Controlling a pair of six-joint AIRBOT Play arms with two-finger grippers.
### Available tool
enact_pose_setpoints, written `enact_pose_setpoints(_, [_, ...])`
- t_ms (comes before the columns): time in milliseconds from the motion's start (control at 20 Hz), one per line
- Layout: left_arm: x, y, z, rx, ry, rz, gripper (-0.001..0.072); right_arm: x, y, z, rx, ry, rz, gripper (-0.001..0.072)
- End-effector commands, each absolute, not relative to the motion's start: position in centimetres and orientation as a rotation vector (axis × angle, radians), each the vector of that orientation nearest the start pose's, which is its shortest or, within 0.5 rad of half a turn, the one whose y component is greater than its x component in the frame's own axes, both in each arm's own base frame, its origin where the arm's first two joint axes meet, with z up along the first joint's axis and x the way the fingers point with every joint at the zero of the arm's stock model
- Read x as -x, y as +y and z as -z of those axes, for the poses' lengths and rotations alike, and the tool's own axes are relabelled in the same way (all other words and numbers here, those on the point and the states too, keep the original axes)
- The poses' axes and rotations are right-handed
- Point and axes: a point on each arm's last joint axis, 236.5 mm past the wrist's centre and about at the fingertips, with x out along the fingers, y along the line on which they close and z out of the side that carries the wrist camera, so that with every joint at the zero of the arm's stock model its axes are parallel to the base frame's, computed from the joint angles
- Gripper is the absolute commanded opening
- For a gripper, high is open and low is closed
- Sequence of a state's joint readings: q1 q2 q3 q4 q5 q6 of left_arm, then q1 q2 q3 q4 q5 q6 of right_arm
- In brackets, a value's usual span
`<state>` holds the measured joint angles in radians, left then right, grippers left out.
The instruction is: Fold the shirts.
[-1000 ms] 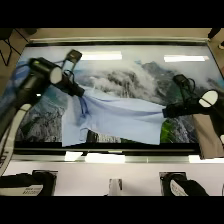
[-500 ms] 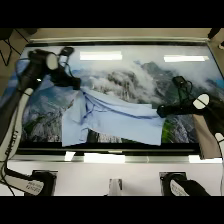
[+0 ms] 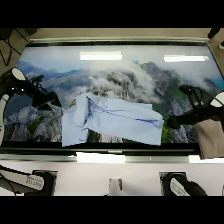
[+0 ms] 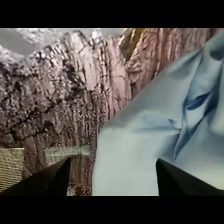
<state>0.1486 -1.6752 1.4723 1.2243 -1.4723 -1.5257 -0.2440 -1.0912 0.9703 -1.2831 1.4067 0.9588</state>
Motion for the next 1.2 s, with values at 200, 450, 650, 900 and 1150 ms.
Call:
enact_pose_setpoints(200, [-38.2,-5.6,9.1,0.476,1.647,0.295,0.0603,-25.4,0.8,1.0,-0.020,1.476,-0.490,0.0660])
enact_pose_setpoints(450, [-38.3,-6.9,10.5,0.466,1.664,0.308,0.0321,-23.2,0.4,3.8,-0.035,1.558,-0.453,0.0669])
enact_pose_setpoints(650, [-38.3,-7.3,9.2,0.441,1.638,0.366,0.0046,-21.1,0.9,7.2,-0.094,1.607,-0.418,0.0669])
enact_pose_setpoints(900, [-39.0,-7.3,5.6,0.406,1.547,0.380,0.0046,-20.2,3.2,10.3,-0.235,1.661,-0.464,0.0661])
enact_pose_setpoints(1150, [-39.4,-8.4,2.9,0.426,1.479,0.414,0.0046,-21.8,4.6,11.7,-0.344,1.633,-0.463,0.0540])
